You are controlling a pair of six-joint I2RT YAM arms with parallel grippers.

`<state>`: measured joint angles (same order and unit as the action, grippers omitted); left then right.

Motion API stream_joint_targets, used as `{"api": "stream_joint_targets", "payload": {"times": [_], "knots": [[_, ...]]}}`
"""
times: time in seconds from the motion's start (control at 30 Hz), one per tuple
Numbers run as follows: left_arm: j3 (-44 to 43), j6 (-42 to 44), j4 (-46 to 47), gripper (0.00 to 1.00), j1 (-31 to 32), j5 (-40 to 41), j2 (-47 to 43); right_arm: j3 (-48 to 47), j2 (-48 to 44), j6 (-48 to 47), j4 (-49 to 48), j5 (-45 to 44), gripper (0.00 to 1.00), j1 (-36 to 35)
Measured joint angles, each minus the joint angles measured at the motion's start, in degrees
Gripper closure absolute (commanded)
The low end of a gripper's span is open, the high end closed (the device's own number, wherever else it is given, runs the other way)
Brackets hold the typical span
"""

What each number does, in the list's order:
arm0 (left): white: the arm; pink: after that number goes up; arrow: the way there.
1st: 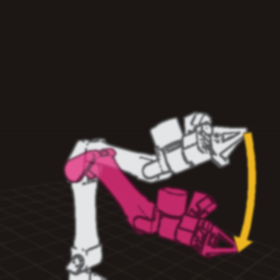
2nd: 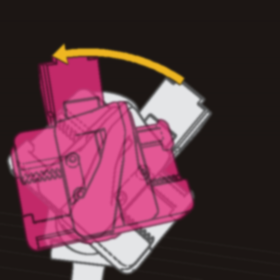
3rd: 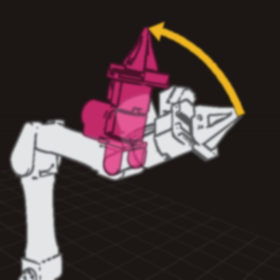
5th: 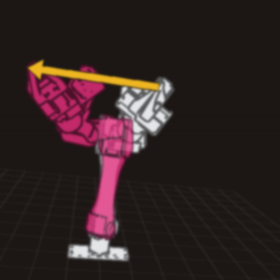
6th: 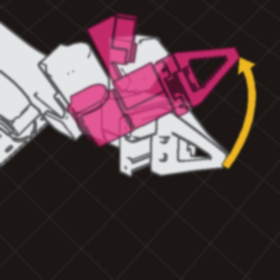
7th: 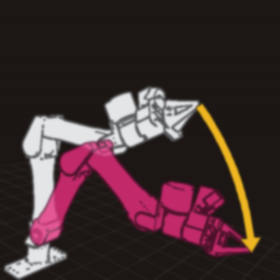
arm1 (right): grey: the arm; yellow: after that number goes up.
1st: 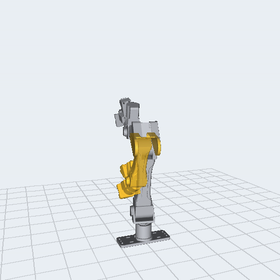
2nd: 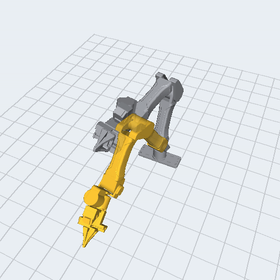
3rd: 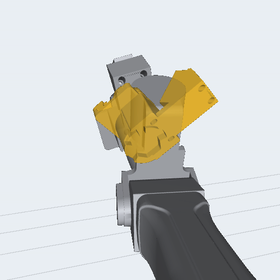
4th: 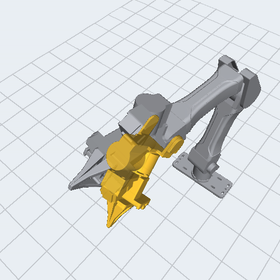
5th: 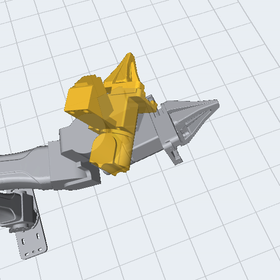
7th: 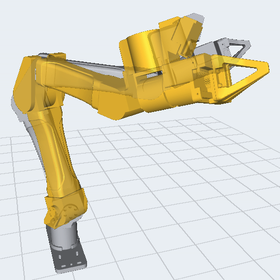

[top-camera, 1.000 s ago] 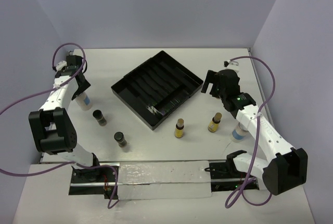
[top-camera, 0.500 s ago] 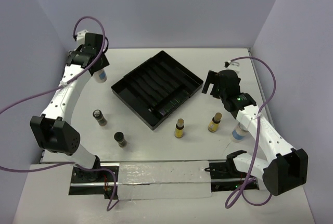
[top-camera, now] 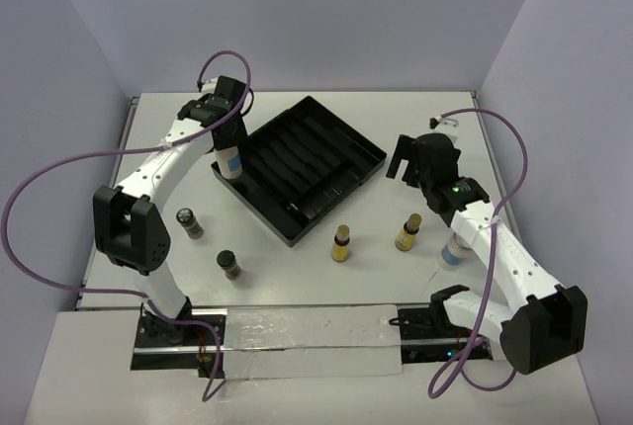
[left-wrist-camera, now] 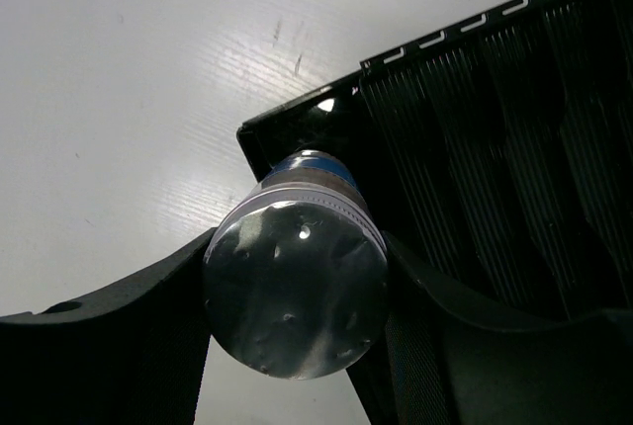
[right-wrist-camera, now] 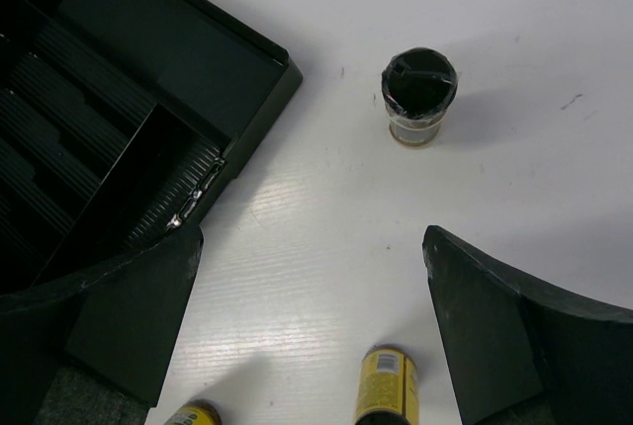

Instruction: Organize the condiment bottles

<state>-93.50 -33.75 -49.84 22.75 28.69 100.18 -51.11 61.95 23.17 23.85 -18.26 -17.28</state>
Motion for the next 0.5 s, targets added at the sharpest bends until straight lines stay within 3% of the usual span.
{"api": "stream_joint_targets", "payload": {"times": [0.5], "knots": [[9.40, -3.00, 7.18, 0.87, 0.78, -1.05, 0.02, 0.00, 0.00, 0.89, 0.06, 0.16, 0.00, 0.00]]}}
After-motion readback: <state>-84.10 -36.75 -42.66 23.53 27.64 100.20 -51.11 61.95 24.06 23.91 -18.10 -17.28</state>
